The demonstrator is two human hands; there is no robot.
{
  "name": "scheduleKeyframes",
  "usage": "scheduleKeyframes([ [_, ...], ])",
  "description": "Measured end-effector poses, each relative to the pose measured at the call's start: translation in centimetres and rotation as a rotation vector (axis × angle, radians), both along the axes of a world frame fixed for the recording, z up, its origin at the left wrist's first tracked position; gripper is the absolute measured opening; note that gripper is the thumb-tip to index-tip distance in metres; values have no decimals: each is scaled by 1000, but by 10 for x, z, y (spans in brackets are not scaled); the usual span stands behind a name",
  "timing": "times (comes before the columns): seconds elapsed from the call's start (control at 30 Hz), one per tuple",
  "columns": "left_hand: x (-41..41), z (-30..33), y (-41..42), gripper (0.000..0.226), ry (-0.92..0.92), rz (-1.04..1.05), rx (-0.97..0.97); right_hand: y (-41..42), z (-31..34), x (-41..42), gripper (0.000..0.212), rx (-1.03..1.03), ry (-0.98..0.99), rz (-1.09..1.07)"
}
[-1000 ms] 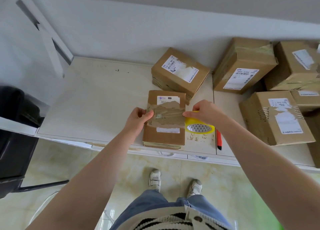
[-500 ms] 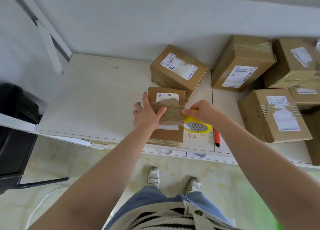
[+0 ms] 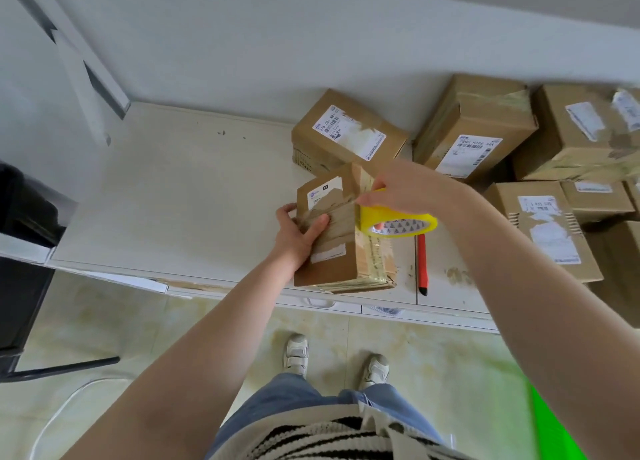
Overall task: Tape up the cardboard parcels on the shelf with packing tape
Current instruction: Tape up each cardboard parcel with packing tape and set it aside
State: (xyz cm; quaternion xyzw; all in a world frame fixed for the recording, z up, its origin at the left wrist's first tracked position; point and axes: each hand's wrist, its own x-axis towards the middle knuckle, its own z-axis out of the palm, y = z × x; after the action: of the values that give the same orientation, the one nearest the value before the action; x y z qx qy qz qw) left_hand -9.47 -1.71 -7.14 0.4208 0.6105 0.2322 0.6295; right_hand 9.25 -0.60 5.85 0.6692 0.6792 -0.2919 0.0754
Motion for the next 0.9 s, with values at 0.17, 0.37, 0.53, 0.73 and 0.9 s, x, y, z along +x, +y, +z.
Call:
scheduleKeyframes([
  [0.17, 12, 21, 3, 84, 65, -146, 220, 6, 5, -6, 46, -68, 52, -48],
  [0.37, 14, 25, -2, 103, 158, -241, 150, 7, 7, -19, 54, -138, 191, 17],
  [0.53, 5, 25, 0, 102, 94, -267, 149, 1, 5, -16, 56, -183, 302, -56],
  [0.73, -10, 26, 6, 116, 64, -247, 124, 1, 6, -4, 44, 27, 275, -56],
  [0.9, -46, 16, 14, 72, 142, -281, 84, -6, -13, -10, 58, 90, -71, -9],
])
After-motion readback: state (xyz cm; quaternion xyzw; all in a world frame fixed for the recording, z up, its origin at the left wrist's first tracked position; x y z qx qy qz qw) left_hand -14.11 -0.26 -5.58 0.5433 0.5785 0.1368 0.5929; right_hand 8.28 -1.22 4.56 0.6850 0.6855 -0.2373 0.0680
